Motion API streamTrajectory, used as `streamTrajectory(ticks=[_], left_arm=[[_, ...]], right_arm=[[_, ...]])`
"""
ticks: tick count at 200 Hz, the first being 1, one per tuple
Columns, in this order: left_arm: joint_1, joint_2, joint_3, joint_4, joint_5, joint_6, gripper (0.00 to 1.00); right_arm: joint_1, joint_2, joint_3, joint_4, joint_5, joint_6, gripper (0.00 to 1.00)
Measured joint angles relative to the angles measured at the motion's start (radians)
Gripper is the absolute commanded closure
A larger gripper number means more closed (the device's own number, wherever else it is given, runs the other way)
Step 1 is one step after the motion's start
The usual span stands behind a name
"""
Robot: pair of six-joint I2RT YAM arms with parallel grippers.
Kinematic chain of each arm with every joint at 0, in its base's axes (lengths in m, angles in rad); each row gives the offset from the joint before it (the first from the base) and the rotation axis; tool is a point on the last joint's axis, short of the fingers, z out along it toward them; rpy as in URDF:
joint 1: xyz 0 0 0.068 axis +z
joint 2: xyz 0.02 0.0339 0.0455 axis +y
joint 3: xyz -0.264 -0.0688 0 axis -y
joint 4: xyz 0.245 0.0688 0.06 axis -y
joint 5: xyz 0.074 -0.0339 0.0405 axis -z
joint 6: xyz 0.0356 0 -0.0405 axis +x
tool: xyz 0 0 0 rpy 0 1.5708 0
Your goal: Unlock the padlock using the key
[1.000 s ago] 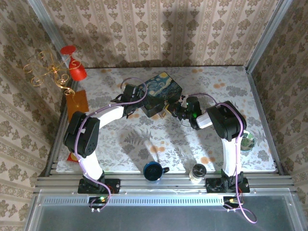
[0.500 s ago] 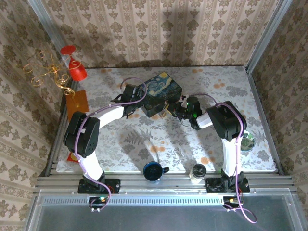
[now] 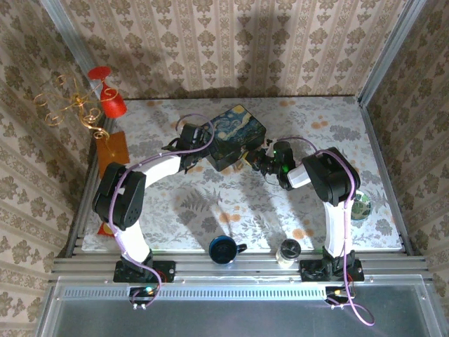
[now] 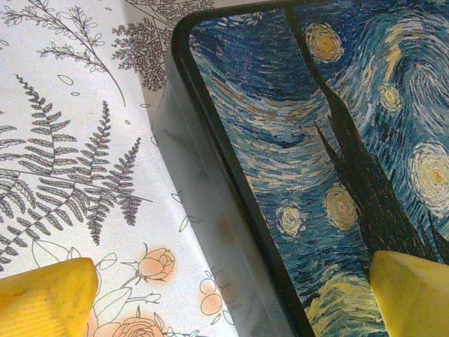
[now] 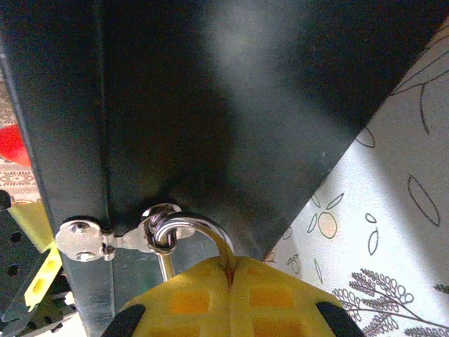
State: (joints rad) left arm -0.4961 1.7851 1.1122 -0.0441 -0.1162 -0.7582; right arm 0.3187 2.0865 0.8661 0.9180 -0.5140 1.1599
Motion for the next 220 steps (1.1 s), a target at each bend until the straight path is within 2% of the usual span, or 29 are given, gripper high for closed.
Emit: streamTrajectory(ticks=[116, 220], left_arm=[[0.005, 0.000, -0.018, 0.034, 0.030, -0.010, 0.00], [0.011, 0.004, -0.026, 0.052, 0.063, -0.028, 0.00]], right_arm=[[0.000, -0.029, -0.011, -0.028, 0.044, 0.053, 1.00], [-0.003, -0.044, -0.031, 0.001, 0.168, 0.120, 1.00]])
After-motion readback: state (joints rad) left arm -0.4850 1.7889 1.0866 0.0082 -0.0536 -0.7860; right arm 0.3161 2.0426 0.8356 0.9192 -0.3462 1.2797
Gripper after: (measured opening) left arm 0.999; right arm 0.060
